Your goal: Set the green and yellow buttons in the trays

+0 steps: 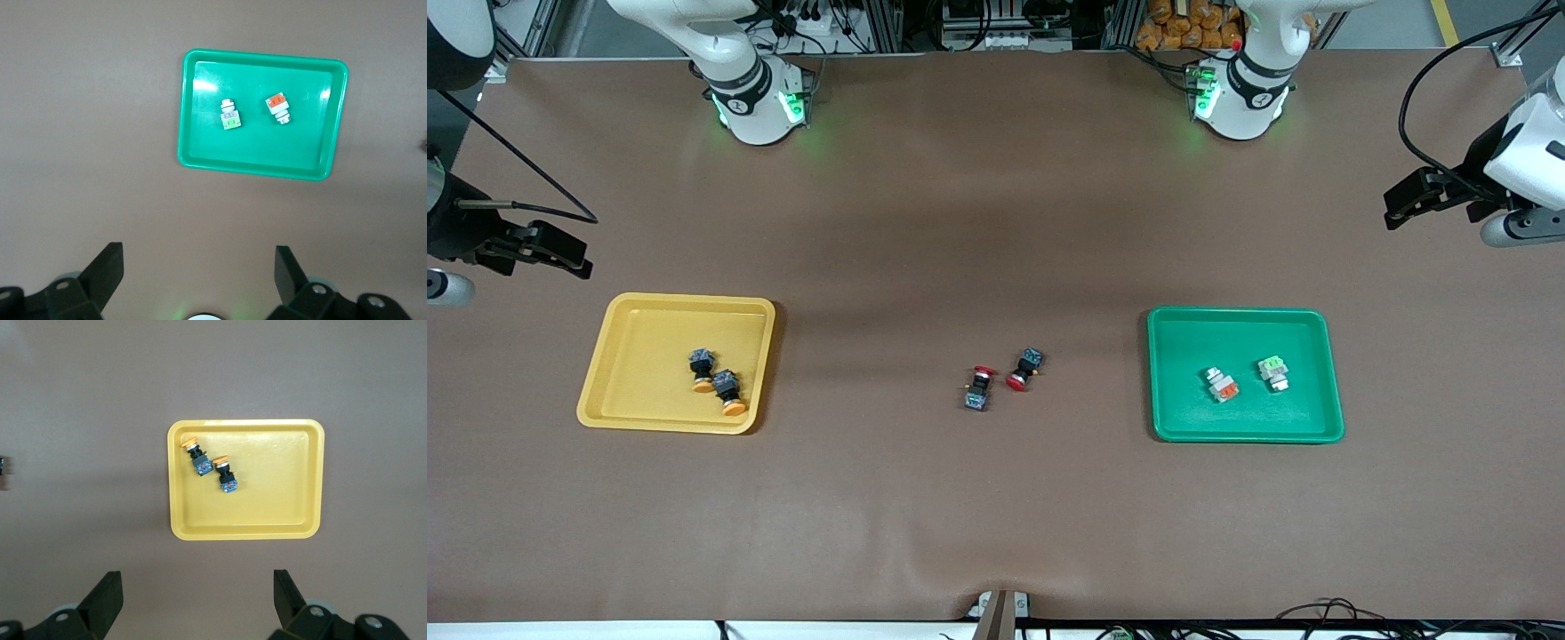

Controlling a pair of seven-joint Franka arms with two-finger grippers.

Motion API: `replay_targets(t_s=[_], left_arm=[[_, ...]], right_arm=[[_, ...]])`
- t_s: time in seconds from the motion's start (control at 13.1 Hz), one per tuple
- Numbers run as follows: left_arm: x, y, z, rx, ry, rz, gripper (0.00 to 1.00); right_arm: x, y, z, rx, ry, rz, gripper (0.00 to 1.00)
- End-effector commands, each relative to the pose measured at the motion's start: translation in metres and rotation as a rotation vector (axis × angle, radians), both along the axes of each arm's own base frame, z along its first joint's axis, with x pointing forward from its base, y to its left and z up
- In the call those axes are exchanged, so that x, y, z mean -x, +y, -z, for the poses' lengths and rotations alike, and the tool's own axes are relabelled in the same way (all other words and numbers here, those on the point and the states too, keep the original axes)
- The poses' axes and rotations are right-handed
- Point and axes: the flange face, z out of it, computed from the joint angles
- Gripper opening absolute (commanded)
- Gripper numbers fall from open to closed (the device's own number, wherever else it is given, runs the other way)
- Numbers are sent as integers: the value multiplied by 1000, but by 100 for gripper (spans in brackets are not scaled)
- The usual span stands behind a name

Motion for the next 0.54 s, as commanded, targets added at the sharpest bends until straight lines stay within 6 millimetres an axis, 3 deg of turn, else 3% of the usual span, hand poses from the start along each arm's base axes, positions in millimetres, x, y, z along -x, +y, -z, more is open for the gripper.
replay_targets(t_s=[0.0,0.15,0.46], left_arm=[[4,3,-6,19,-13,23,100],[4,3,-18,21,-33,19,100],[7,-1,-22,19,-19,28,100]], right_arm=[[-3,-2,-4,64,-8,-72,100],[-3,5,-5,86,-9,-88,100],[-4,3,-2,70,-7,-67,100]])
